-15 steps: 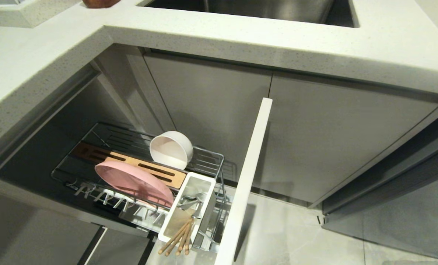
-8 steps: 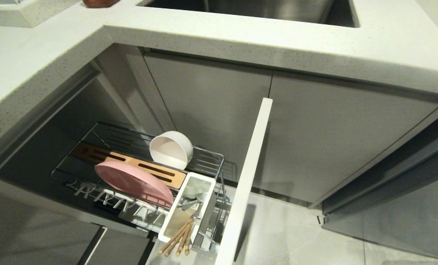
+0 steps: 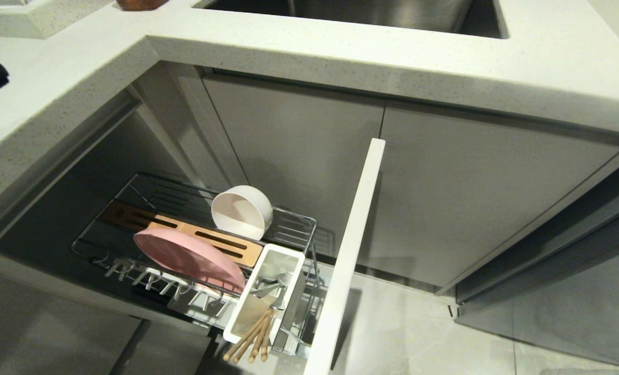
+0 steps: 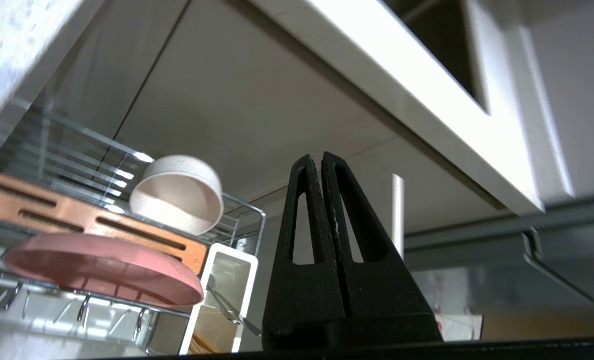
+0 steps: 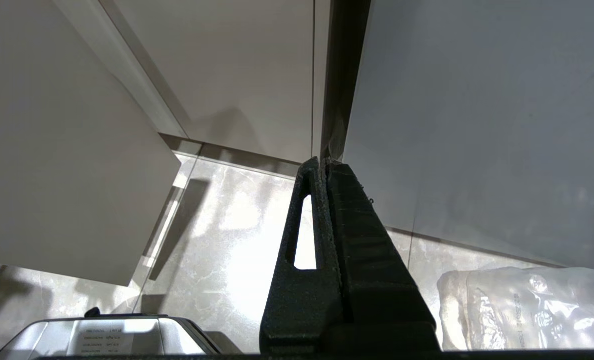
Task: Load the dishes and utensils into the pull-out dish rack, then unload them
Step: Take the plate out of the cupboard
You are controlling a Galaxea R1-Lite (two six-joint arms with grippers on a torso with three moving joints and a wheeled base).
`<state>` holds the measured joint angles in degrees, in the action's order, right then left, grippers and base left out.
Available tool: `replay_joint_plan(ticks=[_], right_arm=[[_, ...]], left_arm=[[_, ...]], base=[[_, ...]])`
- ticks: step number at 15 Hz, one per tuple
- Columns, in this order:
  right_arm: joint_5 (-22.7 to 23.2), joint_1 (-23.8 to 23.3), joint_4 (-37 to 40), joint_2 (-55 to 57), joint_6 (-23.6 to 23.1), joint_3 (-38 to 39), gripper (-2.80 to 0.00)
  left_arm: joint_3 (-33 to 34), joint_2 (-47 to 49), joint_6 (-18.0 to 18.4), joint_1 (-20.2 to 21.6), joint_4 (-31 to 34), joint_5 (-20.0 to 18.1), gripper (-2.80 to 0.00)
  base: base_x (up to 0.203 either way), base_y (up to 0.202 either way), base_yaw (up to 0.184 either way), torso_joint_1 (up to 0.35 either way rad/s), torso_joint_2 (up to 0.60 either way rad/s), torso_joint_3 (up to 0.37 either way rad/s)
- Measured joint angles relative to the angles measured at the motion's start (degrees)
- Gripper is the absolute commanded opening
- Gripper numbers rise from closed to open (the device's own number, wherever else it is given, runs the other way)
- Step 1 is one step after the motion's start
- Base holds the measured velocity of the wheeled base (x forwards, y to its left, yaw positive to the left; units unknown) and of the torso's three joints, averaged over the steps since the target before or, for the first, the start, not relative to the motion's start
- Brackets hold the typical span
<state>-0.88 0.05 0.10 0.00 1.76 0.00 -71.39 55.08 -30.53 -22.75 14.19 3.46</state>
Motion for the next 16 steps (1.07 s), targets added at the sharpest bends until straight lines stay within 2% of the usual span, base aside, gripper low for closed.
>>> replay_joint_plan(ticks=[4, 10, 16], right_arm=[[0.0, 0.0, 0.0, 0.0, 0.0, 0.0, -2.8], [0.0, 0.0, 0.0, 0.0, 0.0, 0.0, -2.8], [0.0, 0.0, 0.0, 0.0, 0.0, 0.0, -2.8]], left_arm=[[0.1, 4.1, -2.7, -4.5, 0.2, 10.6, -2.8], [1.6, 10.3, -9.3, -12.1, 1.4, 20.0, -2.8], [6.7, 15.7, -10.5, -16.2, 1.4, 34.1, -2.8]], base=[[0.0, 0.0, 0.0, 0.0, 0.0, 0.0], [0.0, 0.0, 0.0, 0.0, 0.0, 0.0], [0.0, 0.0, 0.0, 0.0, 0.0, 0.0]])
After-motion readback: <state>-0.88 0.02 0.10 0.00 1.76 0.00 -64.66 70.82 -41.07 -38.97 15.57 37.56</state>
